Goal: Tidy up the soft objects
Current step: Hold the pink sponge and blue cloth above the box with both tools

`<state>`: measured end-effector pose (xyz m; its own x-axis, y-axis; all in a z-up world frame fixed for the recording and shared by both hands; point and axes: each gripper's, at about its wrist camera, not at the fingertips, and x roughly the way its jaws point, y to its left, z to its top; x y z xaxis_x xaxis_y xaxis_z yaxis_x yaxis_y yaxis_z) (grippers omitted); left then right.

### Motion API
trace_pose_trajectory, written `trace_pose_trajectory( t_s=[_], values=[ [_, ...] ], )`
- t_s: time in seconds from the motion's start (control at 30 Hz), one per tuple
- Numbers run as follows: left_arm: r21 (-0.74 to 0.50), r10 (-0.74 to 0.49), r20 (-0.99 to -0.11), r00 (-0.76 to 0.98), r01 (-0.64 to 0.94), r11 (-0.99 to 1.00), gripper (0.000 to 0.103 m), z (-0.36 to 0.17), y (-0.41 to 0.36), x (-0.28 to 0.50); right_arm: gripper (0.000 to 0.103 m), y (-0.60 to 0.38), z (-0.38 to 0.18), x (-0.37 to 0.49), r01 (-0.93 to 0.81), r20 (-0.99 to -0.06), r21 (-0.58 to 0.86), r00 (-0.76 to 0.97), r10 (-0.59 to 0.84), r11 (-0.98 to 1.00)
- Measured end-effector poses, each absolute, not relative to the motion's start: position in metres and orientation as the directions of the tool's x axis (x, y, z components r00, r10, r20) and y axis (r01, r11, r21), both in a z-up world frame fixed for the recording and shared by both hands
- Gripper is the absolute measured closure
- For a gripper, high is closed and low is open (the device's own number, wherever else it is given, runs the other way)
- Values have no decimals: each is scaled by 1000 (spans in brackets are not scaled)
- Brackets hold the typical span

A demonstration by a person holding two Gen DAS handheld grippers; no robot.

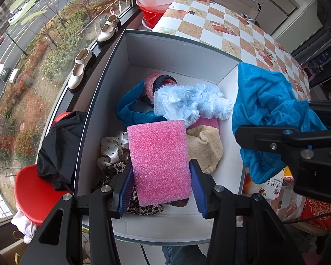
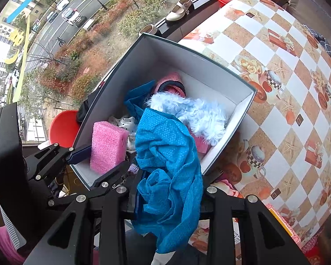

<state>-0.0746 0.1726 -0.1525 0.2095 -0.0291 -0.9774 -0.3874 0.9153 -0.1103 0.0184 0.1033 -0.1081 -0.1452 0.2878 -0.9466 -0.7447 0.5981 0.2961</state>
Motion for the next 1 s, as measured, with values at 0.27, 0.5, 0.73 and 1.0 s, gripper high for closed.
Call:
trace_pose_trajectory(
  t_s=[0.27, 0.5, 0.73, 1.0],
  values=[
    [-113, -31, -977, 213, -386, 915, 51, -153, 173, -72, 69, 103, -108, 18, -744, -947, 295, -144, 287, 599],
    [-112, -30, -977, 212, -386, 916, 51, -153, 172, -72, 69, 103, -107, 19, -744, -947, 295, -144, 287, 600],
    [-112, -29, -977, 213, -386, 916, 51, -153, 171, -72, 69, 102, -107, 20, -744, -947, 294, -143, 287, 600],
    [-103, -21, -977, 214, -378, 920, 51, -151, 168, -66, 69, 96, -104, 21, -739, -947, 290, -130, 294, 608]
  ],
)
